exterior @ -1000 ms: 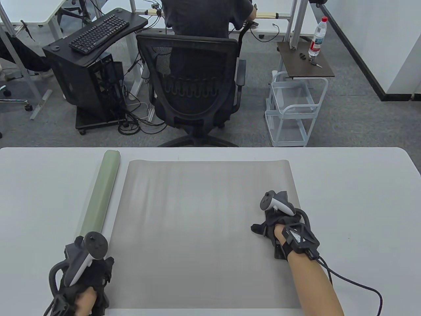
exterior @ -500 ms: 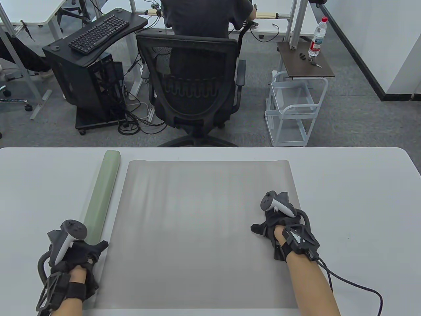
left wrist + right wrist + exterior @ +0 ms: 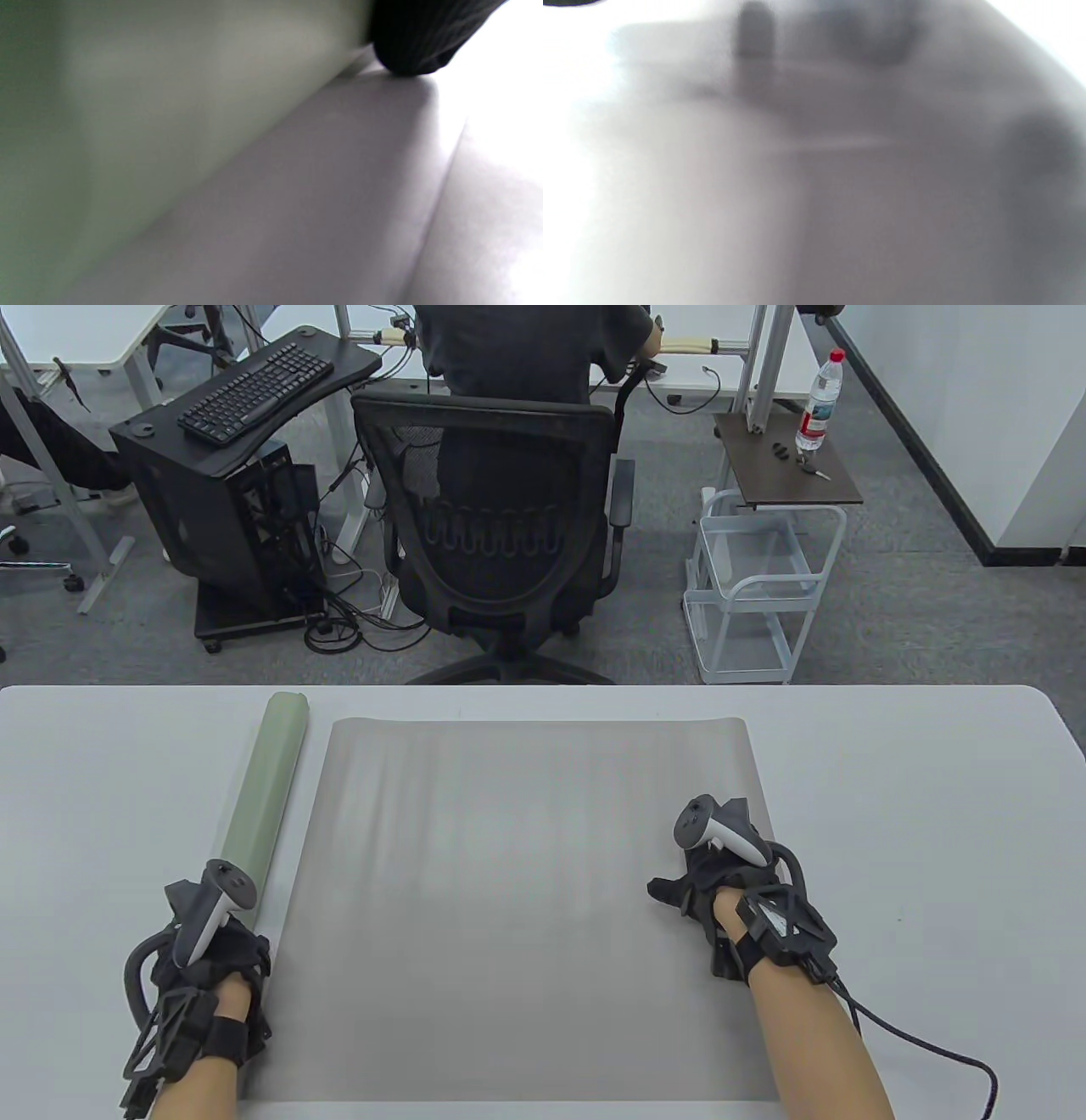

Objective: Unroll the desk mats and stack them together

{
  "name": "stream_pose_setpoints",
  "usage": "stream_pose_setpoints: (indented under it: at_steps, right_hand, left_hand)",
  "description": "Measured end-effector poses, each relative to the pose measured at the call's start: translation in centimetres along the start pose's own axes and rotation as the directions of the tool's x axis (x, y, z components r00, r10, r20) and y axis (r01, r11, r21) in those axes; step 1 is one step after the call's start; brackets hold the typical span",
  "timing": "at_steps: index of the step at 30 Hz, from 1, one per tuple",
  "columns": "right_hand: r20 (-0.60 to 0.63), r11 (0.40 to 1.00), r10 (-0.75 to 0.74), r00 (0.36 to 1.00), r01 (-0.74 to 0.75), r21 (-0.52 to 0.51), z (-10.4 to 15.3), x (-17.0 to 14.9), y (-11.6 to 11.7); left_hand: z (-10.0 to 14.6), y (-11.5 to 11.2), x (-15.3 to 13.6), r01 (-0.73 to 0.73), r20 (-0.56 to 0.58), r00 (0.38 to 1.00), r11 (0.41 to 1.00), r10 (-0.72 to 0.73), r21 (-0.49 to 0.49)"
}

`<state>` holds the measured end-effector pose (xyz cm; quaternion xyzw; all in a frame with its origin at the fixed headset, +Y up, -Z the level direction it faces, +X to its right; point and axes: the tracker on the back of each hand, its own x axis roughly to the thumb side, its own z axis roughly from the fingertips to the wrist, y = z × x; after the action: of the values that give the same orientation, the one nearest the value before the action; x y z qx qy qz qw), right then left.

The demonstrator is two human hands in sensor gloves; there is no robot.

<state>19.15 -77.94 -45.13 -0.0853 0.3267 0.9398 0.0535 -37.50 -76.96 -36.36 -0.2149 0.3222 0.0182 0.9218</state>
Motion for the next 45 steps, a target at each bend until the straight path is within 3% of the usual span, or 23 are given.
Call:
stream_pose_setpoints:
  at_steps: [3,10,16,20,22,26,34,37,39,42,45]
  right_hand:
    - [0.014,1.000,-0.005,1.000,0.005,-0.009,0.5,-0.1,-0.2]
    - [0.076,0.999,-0.007,0.997,0.010,-0.032,1.8,0.5,-0.2]
    - [0.189,0.994,-0.079,0.979,0.091,-0.059,3.5,1.6,0.2]
    - [0.270,0.991,-0.075,0.960,0.101,-0.084,5.0,2.8,0.9]
    - [0.316,0.989,-0.081,0.945,0.115,-0.091,5.9,3.7,1.5]
    - [0.397,0.987,-0.101,0.912,0.141,-0.073,8.0,5.0,2.4]
    - [0.537,0.967,-0.213,0.816,0.255,-0.004,11.6,5.5,3.9]
    - [0.582,0.962,-0.243,0.776,0.271,0.041,12.9,5.3,3.9]
    - [0.633,0.939,-0.312,0.708,0.330,0.094,13.7,5.2,3.8]
    - [0.655,0.876,-0.464,0.597,0.421,0.237,13.8,4.7,3.7]
    - [0.623,0.774,-0.618,0.480,0.511,0.373,12.9,3.6,3.4]
  left_hand:
    - [0.3,0.2,0.2,-0.002,-0.002,1.000,1.000,0.002,-0.003]
    - [1.0,1.4,-0.7,-0.162,-0.006,0.987,0.983,0.162,-0.086]
    - [2.2,3.0,-2.4,-0.424,0.070,0.898,0.898,0.434,-0.121]
    - [3.6,4.2,-2.8,-0.630,0.155,0.734,0.748,0.661,-0.209]
    - [4.5,4.2,-2.3,-0.736,0.189,0.560,0.590,0.806,-0.333]
    - [6.5,3.7,0.3,-0.754,0.263,0.357,0.442,0.896,-0.486]
    - [11.2,2.5,7.9,-0.626,0.276,0.145,0.304,0.950,-0.718]
    - [12.7,1.2,11.1,-0.543,0.193,0.014,0.170,0.981,-0.822]
    - [14.0,0.1,13.6,-0.463,0.098,-0.076,0.052,0.992,-0.885]
    - [15.7,-1.4,17.0,-0.373,0.006,-0.132,-0.045,0.991,-0.927]
    - [17.4,-2.8,20.0,-0.267,-0.099,-0.181,-0.146,0.979,-0.953]
